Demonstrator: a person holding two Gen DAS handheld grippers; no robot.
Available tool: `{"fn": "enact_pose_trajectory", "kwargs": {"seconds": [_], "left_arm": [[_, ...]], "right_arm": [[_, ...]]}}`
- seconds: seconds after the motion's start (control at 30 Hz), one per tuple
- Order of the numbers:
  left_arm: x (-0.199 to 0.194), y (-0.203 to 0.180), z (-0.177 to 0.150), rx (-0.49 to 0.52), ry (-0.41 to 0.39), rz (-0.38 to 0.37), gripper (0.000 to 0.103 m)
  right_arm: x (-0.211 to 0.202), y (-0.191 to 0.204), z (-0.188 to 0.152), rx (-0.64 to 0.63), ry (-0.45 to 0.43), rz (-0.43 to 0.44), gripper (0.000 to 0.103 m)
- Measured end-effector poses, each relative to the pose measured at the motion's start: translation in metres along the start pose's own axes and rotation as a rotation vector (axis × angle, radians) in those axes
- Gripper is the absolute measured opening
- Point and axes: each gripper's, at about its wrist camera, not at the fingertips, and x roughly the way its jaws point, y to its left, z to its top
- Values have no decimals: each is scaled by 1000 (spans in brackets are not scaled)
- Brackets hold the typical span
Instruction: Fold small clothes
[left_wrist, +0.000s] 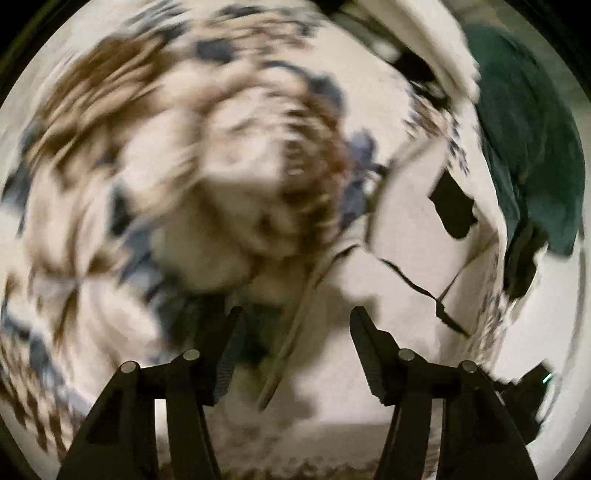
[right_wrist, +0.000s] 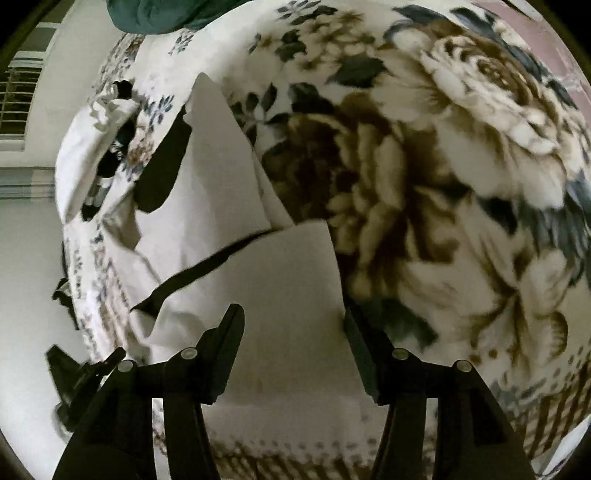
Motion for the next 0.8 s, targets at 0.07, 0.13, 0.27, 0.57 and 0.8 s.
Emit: {"fn": "enact_pose_trajectory", "kwargs": {"seconds": [0.07,0.13,0.27,0.57,0.8], "left_arm": [[14,-20,4,99,-24,63,51],[26,-31,8,158,-30,73,1],[26,-32,15,169,-61,92,1],[16,10,28,12,-54,75,0],[26,-3,28,1,49,-105,26]], "right_arm": [[7,8,5,-4,-22,-18,50],[13,19,8,-22,-37,-48,25],[8,28,9,-58,-102,-131,3],[14,15,10,3,-101,-188,2],[15,17,20,15,-61,-93,53]]}}
